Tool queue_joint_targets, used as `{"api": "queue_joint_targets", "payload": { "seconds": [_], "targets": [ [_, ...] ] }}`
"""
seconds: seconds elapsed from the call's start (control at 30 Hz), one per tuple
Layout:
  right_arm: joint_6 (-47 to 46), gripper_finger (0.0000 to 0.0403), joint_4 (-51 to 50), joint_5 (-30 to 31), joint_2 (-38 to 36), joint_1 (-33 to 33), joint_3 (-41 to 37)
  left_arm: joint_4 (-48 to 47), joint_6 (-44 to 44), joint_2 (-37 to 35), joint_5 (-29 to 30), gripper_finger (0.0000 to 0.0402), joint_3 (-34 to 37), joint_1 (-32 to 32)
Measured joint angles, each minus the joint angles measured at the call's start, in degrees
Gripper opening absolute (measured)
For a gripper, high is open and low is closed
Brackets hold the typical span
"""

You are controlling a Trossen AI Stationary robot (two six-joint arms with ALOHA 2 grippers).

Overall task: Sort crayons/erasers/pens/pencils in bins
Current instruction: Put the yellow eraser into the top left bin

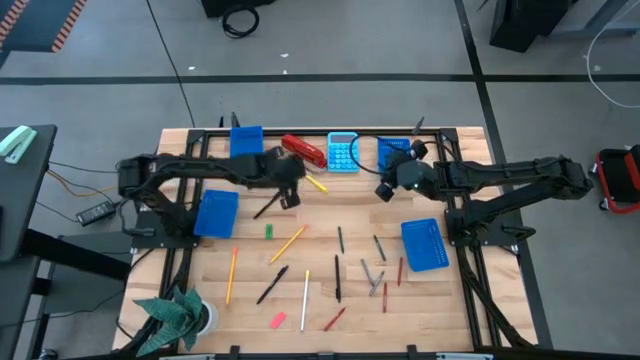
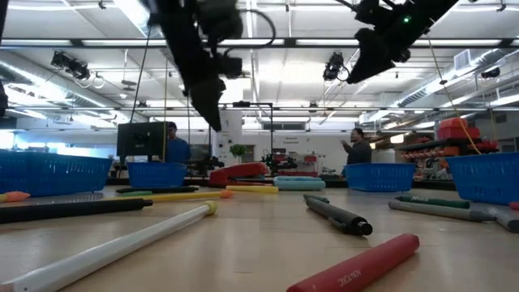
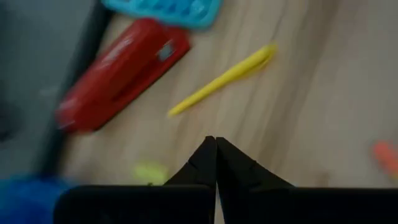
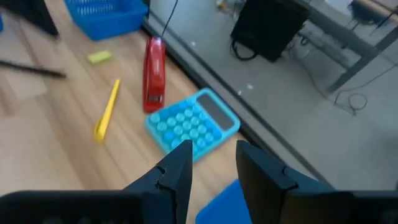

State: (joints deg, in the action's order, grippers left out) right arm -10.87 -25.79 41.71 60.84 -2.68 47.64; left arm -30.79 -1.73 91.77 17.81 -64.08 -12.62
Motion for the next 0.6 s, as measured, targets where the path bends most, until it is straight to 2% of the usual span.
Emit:
{"api": "queue_joint_targets", "payload": {
  "seconds": [0.03, 0.1, 0.23, 0.3, 0.4, 0.5, 0.6],
  "targets": [
    [0.68, 0.0129, 0.95, -0.01, 0.00, -0.61, 0.00, 3.49, -0.22, -0.77, -3.06, 0.0006, 2.34, -1.52],
    [2.42, 0.0129, 2.39, -0.01, 0.00, -1.76, 0.00, 6.14, -0.29, -1.65, -4.99, 0.0010, 5.06, -3.97],
    [7.58, 0.0129, 7.32, -0.01, 0.00, -5.39, 0.00, 5.22, 0.83, -1.46, -6.47, 0.0035, 5.22, -8.47],
    [10.78, 0.0129, 10.96, -0.07, 0.00, -7.73, 0.00, 6.44, 3.15, -1.14, -11.61, 0.0051, 4.56, -11.50],
    [13.36, 0.0129, 15.38, -1.28, 0.00, -10.99, 0.00, 5.41, 10.38, -1.14, -18.77, 0.0081, 4.18, -16.94],
    [15.00, 0.0129, 18.42, -5.30, 0.00, -13.86, 0.01, 5.46, 18.63, -1.14, -19.03, 0.0118, 4.10, -21.33],
    [16.42, 0.0129, 20.56, -8.93, 0.00, -16.33, 0.02, 5.53, 27.86, -0.75, -18.94, 0.0158, 4.06, -23.01]
  ]
}}
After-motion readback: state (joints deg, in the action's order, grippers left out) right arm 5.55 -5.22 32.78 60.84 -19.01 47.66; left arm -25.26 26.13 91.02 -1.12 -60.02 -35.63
